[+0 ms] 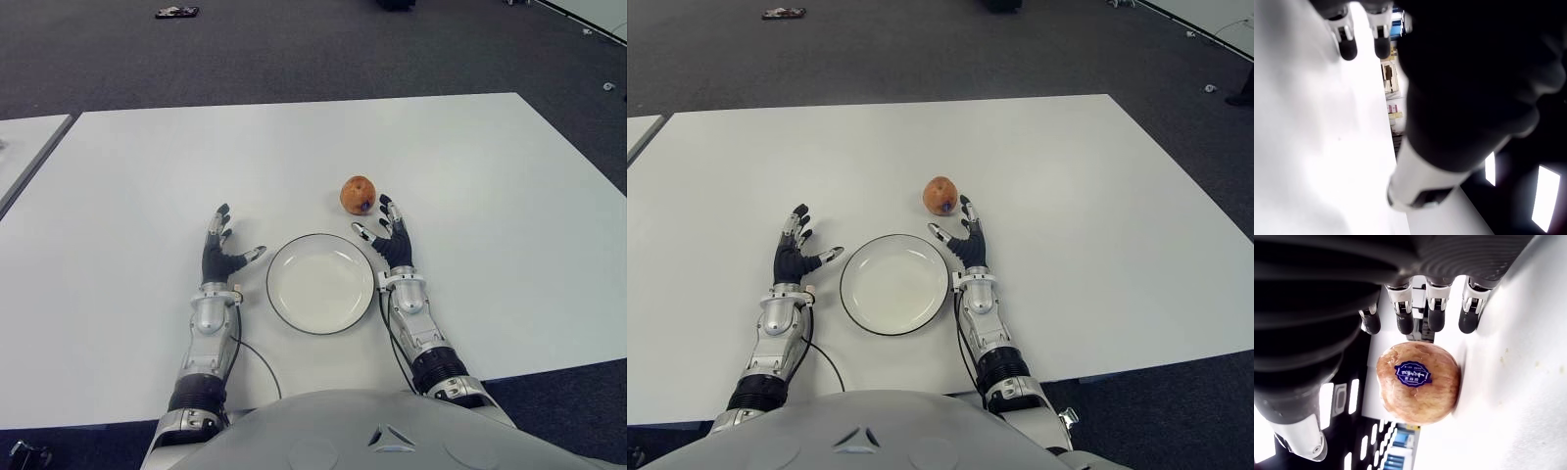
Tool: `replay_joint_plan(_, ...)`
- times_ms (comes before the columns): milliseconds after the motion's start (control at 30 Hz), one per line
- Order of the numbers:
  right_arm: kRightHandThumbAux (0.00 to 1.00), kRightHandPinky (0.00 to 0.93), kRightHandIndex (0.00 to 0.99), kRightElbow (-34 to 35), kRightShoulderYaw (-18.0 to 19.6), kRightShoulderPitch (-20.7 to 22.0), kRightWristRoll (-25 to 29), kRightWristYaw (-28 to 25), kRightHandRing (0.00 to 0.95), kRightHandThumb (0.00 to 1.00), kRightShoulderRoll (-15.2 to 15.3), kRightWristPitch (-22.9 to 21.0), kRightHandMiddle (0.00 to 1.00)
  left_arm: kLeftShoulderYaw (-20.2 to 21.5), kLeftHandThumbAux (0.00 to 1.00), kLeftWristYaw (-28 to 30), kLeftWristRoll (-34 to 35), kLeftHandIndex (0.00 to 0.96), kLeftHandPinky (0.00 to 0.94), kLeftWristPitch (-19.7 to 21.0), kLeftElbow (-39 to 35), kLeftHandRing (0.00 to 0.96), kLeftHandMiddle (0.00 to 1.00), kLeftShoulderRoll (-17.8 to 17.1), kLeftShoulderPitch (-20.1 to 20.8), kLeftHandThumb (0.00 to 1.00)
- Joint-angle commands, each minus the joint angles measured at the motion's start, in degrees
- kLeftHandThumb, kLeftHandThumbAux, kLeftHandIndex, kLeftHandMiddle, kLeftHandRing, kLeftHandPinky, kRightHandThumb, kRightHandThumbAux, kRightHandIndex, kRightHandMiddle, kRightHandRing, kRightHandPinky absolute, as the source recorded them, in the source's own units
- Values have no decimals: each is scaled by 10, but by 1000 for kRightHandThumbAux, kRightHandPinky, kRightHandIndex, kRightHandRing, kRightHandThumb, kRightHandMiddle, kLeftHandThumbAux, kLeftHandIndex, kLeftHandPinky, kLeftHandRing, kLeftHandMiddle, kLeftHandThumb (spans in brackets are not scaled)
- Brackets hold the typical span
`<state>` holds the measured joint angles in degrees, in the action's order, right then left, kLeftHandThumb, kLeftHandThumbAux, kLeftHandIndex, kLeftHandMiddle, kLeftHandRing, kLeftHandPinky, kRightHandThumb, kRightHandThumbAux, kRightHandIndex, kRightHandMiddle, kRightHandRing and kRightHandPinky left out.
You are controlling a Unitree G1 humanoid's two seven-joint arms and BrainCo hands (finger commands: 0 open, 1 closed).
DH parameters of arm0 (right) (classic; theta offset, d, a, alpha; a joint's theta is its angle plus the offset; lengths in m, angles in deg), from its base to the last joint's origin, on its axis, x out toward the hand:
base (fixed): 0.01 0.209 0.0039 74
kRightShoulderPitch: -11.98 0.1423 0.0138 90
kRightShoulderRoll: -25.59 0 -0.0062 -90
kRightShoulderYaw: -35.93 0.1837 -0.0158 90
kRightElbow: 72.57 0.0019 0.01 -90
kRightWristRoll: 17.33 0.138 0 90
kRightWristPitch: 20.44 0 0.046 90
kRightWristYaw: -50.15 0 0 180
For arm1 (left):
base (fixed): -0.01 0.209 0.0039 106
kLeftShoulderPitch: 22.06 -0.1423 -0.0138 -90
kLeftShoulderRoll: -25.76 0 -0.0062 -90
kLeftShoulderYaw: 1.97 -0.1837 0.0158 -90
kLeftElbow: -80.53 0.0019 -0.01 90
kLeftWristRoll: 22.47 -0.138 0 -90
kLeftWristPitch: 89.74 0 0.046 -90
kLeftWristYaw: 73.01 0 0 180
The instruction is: Put the apples into the plate.
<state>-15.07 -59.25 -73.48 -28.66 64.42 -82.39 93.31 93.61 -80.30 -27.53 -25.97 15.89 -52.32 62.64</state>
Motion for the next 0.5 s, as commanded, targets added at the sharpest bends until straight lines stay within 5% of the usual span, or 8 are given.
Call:
replay_joint_plan(33, 689, 76, 0, 33, 3, -32, -10, 15, 33, 175, 0, -24, 19, -2, 475, 4, 3, 0, 0, 9, 14, 0, 0, -1, 2, 0)
replay_joint_plan(500, 675, 76, 0, 159, 2, -29, -73, 102, 31, 189, -14, -25, 21, -5, 469, -1, 1, 0, 0, 17, 4, 0, 0, 7, 4, 0)
